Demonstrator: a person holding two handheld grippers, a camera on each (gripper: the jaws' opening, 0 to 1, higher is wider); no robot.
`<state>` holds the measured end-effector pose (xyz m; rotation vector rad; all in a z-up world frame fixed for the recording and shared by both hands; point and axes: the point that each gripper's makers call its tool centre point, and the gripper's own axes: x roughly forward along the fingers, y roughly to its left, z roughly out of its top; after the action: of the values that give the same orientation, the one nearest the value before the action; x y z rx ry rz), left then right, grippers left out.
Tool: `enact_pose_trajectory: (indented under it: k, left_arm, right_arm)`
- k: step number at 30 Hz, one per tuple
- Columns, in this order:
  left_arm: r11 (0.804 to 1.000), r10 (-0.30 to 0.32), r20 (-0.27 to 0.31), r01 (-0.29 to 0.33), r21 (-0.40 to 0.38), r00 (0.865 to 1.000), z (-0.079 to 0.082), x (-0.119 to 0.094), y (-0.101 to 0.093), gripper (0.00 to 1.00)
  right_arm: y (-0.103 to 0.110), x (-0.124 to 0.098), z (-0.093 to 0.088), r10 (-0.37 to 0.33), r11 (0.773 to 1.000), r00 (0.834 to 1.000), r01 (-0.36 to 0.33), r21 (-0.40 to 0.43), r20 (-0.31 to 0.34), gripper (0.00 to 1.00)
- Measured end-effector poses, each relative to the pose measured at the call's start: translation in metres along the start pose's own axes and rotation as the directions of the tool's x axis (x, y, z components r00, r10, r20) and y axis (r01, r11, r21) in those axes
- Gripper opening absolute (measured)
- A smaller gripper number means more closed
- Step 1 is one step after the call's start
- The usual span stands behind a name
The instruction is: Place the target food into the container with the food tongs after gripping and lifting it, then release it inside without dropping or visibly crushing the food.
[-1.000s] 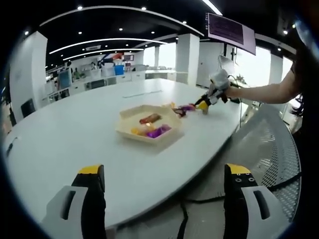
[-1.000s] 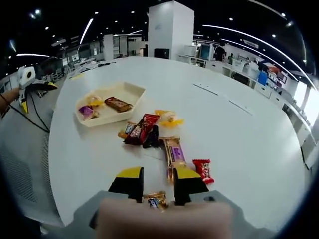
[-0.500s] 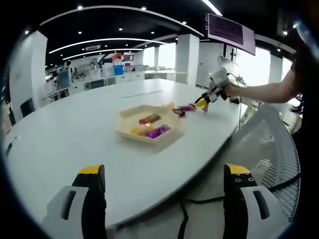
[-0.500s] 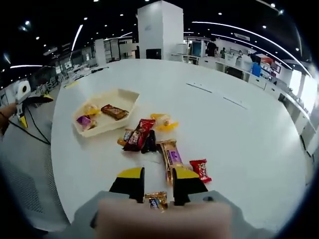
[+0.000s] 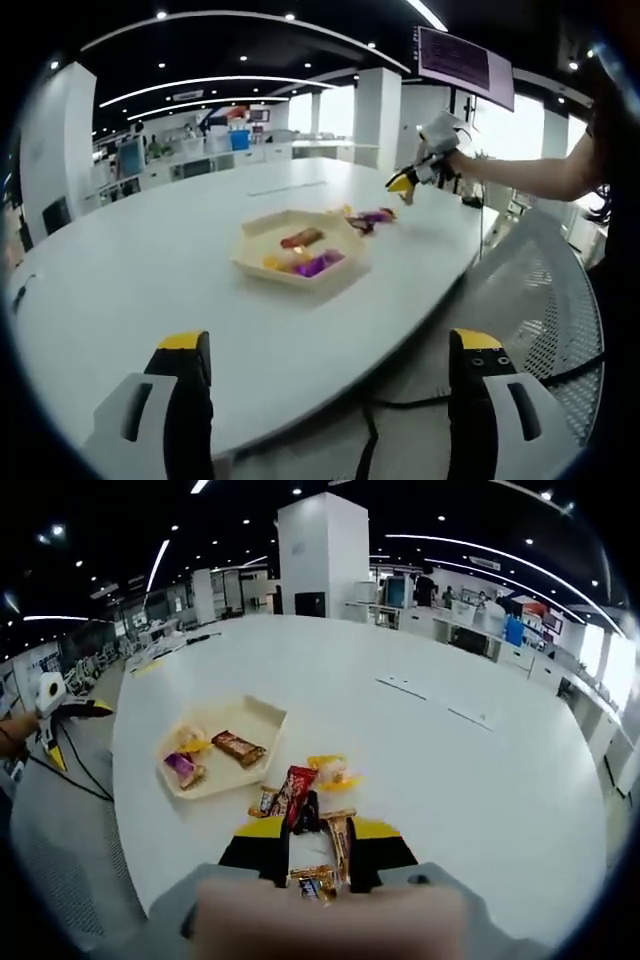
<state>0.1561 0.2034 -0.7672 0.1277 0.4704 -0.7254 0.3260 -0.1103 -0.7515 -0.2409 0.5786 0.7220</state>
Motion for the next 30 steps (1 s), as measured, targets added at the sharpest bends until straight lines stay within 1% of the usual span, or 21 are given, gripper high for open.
enact_pose_trajectory:
  k: [3, 9, 19, 30]
  left_arm:
    - [1.000, 0.001, -0.001, -0.001, 0.000, 1.000, 0.000, 0.000, 0.000, 0.96]
    - [1.000, 0.002, 0.000, -0.002, 0.000, 1.000, 0.000, 0.000, 0.000, 0.96]
    - [1.000, 0.000, 0.004, 0.000, 0.003, 1.000, 0.001, 0.000, 0.000, 0.95]
    - [1.000, -0.004, 0.012, 0.004, 0.005, 1.000, 0.002, 0.000, -0.001, 0.95]
  right_arm:
    - [0.000, -0.002, 0.007, 0.002, 1.000, 1.000, -0.002, 0.001, 0.005, 0.21]
    - [0.001, -0.004, 0.012, 0.007, 1.000, 1.000, -0.007, 0.010, 0.002, 0.22]
    - [0.002, -0.011, 0.036, -0.002, 1.000, 1.000, 0.002, 0.001, 0.020, 0.22]
    - [0.007, -0.013, 0.053, -0.006, 1.000, 0.999, 0.006, -0.009, 0.033, 0.22]
